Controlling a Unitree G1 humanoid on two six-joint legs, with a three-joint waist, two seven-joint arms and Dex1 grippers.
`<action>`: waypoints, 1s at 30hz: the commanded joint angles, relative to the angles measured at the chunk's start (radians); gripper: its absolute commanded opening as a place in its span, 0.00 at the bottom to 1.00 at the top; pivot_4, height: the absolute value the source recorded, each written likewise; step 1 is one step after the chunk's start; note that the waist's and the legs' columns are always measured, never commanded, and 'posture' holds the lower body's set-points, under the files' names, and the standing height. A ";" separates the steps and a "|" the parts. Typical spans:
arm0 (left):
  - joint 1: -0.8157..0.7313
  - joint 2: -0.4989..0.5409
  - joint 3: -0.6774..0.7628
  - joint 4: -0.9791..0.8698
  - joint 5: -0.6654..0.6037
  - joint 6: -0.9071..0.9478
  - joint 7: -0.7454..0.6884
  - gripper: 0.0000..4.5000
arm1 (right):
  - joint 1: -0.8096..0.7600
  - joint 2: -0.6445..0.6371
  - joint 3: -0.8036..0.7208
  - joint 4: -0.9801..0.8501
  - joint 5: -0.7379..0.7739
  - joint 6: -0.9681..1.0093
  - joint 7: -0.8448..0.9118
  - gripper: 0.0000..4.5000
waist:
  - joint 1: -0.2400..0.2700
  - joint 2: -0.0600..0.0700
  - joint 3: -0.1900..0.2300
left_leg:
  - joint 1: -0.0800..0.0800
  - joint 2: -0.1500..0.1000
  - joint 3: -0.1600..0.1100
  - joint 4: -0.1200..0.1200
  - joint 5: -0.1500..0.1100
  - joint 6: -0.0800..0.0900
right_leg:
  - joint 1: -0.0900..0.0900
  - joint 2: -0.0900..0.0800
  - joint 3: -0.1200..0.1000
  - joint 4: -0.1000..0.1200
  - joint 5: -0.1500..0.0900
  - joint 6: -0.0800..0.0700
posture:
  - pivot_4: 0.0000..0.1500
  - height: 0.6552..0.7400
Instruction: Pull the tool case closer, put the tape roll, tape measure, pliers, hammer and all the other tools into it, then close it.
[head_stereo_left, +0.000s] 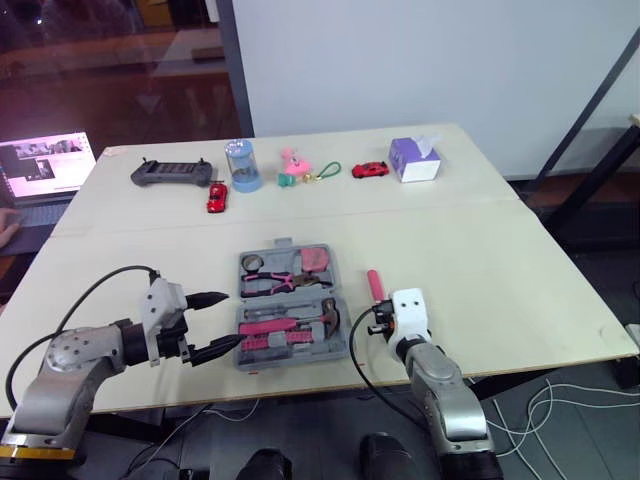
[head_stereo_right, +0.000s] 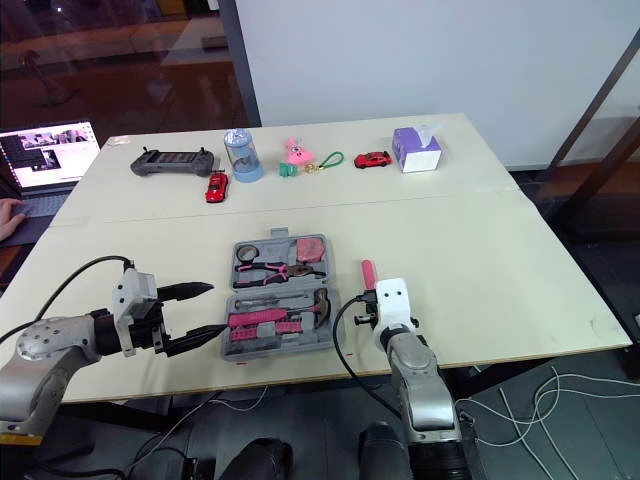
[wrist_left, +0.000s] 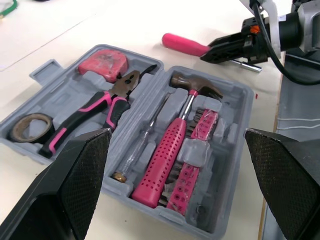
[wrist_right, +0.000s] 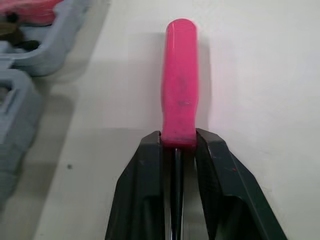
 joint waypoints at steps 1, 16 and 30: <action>0.002 0.006 0.025 -0.021 -0.015 -0.005 0.001 1.00 | -0.015 -0.020 0.025 -0.011 0.000 -0.032 0.005 0.08 | 0.000 0.000 0.000 | 0.000 0.000 0.000 0.000 0.000 0.000 | 0.000 0.000 0.000 0.000 0.000 0.000 | 1.00 1.00; 0.048 0.067 0.074 0.029 -0.019 -0.028 -0.071 1.00 | -0.274 -0.445 0.138 -0.374 0.171 0.204 0.490 0.08 | -0.001 0.001 0.000 | 0.000 0.000 0.001 0.000 -0.001 0.002 | 0.000 0.000 0.000 0.000 0.000 0.000 | 1.00 1.00; 0.152 0.130 0.152 0.117 -0.020 -0.181 -0.240 1.00 | -0.837 -0.520 0.650 -0.255 0.234 0.531 0.806 0.08 | -0.001 -0.001 0.000 | -0.001 0.001 -0.001 0.002 -0.001 0.002 | 0.001 0.000 -0.002 -0.001 0.000 0.000 | 1.00 1.00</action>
